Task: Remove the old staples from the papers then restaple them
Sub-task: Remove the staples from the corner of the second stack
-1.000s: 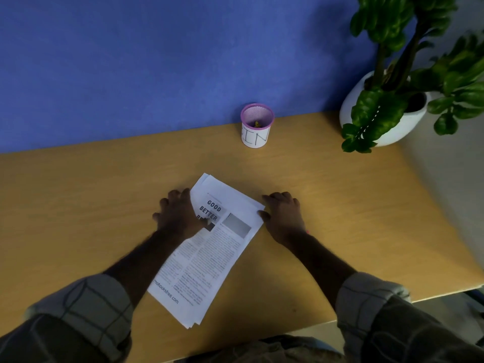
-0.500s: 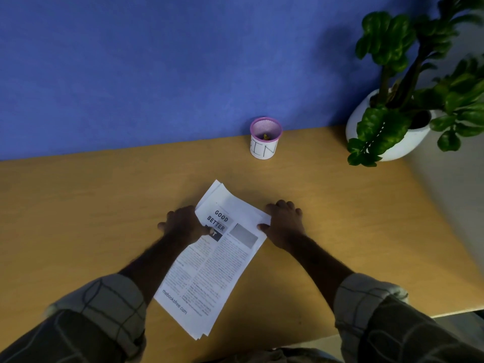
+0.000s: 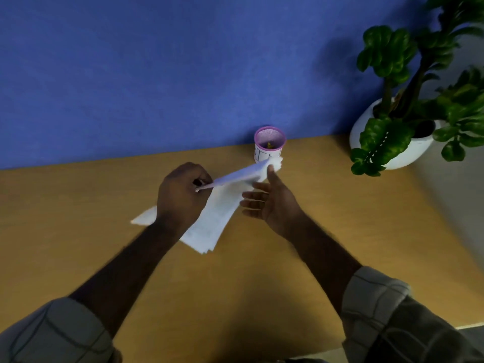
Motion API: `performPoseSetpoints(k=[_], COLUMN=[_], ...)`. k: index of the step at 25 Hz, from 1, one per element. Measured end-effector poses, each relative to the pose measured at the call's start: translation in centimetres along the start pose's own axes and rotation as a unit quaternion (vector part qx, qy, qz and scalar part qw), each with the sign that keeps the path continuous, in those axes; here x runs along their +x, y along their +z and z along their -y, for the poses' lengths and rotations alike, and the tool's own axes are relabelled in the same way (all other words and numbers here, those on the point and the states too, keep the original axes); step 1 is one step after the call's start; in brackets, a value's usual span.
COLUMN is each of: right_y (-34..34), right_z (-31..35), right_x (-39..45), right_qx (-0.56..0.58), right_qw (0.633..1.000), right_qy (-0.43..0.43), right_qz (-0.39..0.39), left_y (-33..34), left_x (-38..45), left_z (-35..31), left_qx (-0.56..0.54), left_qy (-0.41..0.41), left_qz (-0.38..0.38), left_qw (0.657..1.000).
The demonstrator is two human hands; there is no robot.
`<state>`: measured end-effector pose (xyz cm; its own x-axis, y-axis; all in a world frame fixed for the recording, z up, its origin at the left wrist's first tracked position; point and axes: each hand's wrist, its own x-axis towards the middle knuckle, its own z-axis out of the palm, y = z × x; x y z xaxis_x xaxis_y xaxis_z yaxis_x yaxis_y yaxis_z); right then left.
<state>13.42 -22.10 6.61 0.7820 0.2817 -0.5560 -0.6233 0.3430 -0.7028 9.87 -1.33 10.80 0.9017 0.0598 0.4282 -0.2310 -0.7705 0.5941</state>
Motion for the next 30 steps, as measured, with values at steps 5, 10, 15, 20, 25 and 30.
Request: performPoseSetpoints(k=[5,10,15,20,25,30], right_y=[-0.5,-3.1,-5.2,-5.5,-4.7,-4.1], right_z=[2.3,0.5,-3.8,-5.4,-5.9,-6.6], right_x=[-0.8,-1.4,-0.4,0.7,1.0,1.0], right_qx=[0.165,0.157,-0.103,-0.199,-0.318,-0.478], right_qw=[0.979,0.984,0.991,0.963,0.934,0.861], right_qy=[-0.033,0.010,0.012,0.058,-0.009,-0.048], right_qz=[0.111,0.078,-0.086,-0.171,-0.163,-0.165], left_y=[-1.5,1.5,4.9,4.6,4.4,7.6], left_x=[-1.6,-7.7,-14.1,-16.9,-15.4,-11.3], left_z=[-3.1,-1.6,2.2,4.4,4.6,5.1], left_qx=[0.111,0.139,0.136,0.121,0.113,0.130], left_qy=[0.197,0.247,0.239,0.159,0.095,0.029], left_qz=[0.022,0.089,0.198,0.339,0.344,0.252], left_qw=[0.974,0.955,0.941,0.919,0.927,0.959])
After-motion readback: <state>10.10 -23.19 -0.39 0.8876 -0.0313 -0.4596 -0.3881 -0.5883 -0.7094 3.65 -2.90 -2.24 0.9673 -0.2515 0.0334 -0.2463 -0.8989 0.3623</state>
